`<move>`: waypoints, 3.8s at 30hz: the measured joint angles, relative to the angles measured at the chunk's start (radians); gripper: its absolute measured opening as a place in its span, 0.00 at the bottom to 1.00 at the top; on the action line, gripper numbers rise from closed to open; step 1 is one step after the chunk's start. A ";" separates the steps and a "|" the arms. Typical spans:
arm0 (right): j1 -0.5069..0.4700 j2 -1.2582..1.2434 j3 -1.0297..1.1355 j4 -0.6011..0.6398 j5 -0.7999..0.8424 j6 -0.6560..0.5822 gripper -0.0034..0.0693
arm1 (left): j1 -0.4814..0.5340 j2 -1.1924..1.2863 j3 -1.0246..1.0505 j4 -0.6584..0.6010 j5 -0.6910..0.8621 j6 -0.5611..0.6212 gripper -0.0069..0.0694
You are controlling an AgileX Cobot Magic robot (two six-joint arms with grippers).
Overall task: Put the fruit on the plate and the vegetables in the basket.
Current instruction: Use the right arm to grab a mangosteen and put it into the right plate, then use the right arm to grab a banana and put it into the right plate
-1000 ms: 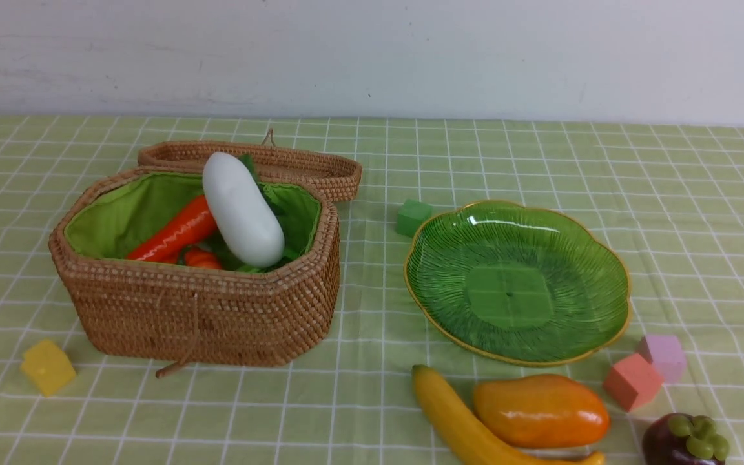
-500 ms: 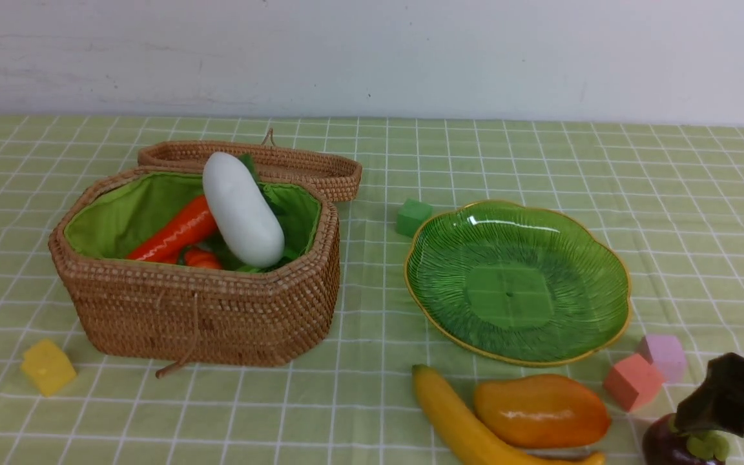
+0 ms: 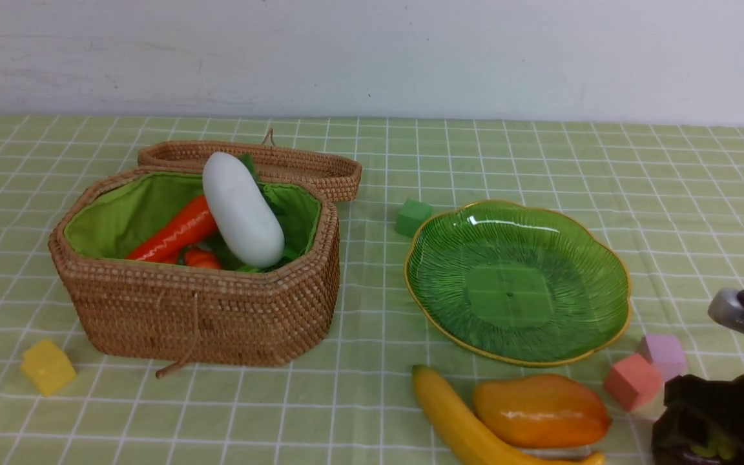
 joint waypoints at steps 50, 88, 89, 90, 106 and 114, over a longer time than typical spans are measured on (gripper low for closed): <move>0.025 -0.238 -0.473 0.023 0.426 -0.124 0.85 | 0.000 0.000 0.000 0.000 0.000 0.000 0.30; 0.219 0.348 -0.750 -0.016 0.239 -0.100 0.85 | 0.000 0.000 0.000 0.000 0.000 0.000 0.35; 0.219 0.366 -0.752 -0.016 0.233 -0.096 0.85 | 0.000 0.000 0.000 0.000 0.000 0.000 0.35; 0.219 0.402 -0.754 -0.016 0.222 -0.079 0.85 | 0.000 0.000 0.000 0.000 0.000 0.000 0.35; 0.223 0.400 -0.756 -0.025 0.259 -0.089 0.97 | 0.000 0.000 0.000 0.000 0.000 0.000 0.37; 0.261 0.358 -0.757 -0.039 0.321 -0.157 0.95 | 0.000 0.000 0.000 0.000 0.000 0.000 0.38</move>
